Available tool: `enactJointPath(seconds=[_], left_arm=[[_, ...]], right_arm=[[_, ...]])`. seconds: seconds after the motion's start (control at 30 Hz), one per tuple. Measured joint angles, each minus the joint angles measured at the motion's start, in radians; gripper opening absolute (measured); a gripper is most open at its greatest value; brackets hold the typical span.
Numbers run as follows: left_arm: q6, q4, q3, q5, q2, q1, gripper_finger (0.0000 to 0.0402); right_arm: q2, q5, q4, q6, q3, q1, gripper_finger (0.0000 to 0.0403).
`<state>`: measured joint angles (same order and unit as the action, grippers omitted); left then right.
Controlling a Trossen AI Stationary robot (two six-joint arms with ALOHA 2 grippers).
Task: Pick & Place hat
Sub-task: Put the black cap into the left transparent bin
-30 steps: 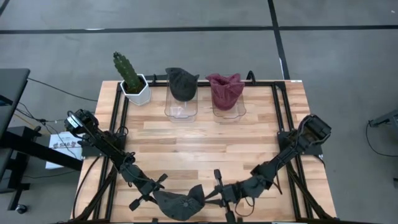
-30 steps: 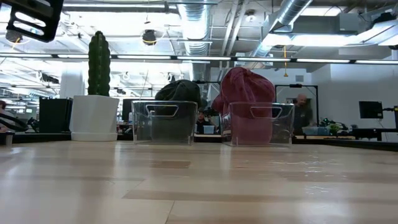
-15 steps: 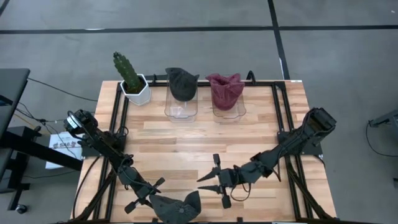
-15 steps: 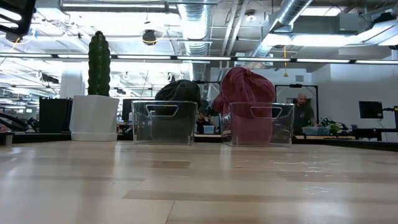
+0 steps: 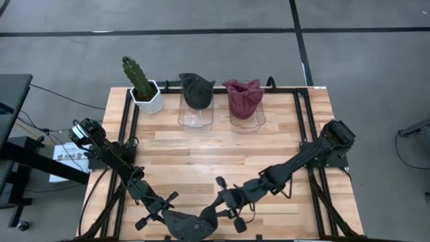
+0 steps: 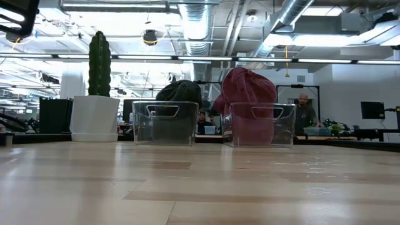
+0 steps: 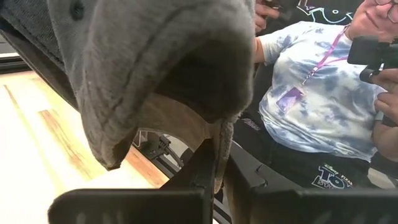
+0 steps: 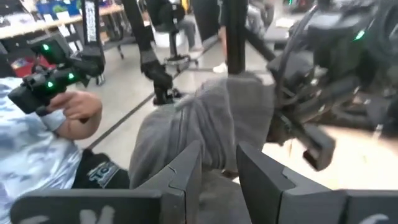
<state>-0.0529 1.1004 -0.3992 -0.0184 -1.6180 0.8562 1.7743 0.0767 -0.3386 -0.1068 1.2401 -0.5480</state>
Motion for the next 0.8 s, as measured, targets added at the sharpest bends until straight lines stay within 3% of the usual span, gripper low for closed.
enactJointPath(seconds=[0.53,0.8], left_arm=[[0.023,-0.009,0.001,0.000,0.000,0.000,0.0015],[0.033,-0.013,0.001,0.000,0.000,0.000,0.0015]], right_arm=[[0.043,-0.101,0.346,-0.026,0.220,0.006,0.0093],[0.043,-0.145,0.360,-0.027,0.220,0.005,0.0093]])
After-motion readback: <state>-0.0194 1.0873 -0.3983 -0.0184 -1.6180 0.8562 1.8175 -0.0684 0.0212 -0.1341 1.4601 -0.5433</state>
